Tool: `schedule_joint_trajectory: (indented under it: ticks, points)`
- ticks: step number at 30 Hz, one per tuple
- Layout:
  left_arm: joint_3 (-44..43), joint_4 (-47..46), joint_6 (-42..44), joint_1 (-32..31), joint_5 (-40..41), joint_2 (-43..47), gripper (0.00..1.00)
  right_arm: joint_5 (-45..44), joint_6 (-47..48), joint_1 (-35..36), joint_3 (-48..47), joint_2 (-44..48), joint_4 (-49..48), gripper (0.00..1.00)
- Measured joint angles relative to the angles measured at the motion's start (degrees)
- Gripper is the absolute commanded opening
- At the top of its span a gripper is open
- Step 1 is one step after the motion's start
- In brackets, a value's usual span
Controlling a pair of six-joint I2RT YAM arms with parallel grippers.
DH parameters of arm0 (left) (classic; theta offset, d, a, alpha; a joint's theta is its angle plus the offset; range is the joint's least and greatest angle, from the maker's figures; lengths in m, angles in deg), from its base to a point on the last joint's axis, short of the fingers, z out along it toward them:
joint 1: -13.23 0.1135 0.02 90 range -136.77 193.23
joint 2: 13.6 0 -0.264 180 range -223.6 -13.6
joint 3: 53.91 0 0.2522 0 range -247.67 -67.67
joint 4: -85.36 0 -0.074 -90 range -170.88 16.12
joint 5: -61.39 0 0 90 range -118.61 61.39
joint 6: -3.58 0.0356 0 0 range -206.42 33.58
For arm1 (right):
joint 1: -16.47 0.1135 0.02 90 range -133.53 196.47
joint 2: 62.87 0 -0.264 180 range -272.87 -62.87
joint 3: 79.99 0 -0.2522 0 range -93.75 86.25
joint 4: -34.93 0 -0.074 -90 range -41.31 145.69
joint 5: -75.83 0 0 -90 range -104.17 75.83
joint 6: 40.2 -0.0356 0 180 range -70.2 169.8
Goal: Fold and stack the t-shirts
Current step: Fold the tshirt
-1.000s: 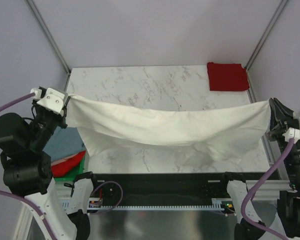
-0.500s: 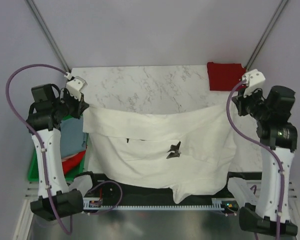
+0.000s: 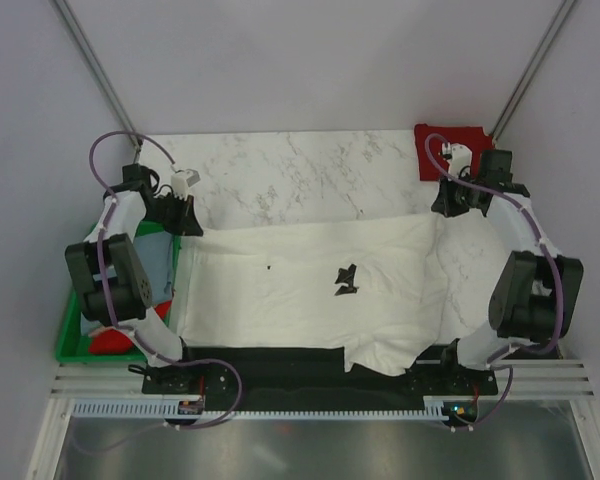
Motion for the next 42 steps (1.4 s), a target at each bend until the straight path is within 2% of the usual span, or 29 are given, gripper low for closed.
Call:
schedule_joint_trajectory:
  ticks: [6,17,22,30,39,41,42]
  points:
    - [-9.6,-2.3,-2.6,0.0,1.1,-11.0,0.02,-1.6,0.0,0.0,-9.7,-15.0,-2.3,0.0]
    - [-29.6,-3.7,-7.6,-0.4,2.4,-26.6,0.02,-4.5,0.0,2.2,-30.0,-33.0,-3.8,0.0]
    - [-36.6,-3.3,-8.8,-1.1,4.0,-32.5,0.02,-7.4,0.1,4.3,-36.2,-39.8,-4.7,0.0]
    - [-42.9,-3.8,-10.3,-2.9,8.3,-38.0,0.02,-11.5,0.6,6.4,-43.1,-46.7,-5.6,0.0]
    - [-45.3,-5.2,-13.3,-3.8,12.0,-39.7,0.03,-15.3,0.9,6.4,-48.3,-50.2,-6.8,0.0]
    - [-45.7,-5.6,-14.2,-3.9,12.6,-39.7,0.04,-15.7,0.9,6.4,-49.1,-50.9,-6.9,0.02]
    - [-45.9,-5.7,-14.7,-3.9,12.7,-39.7,0.08,-16.0,0.6,6.5,-49.6,-51.1,-7.1,0.13]
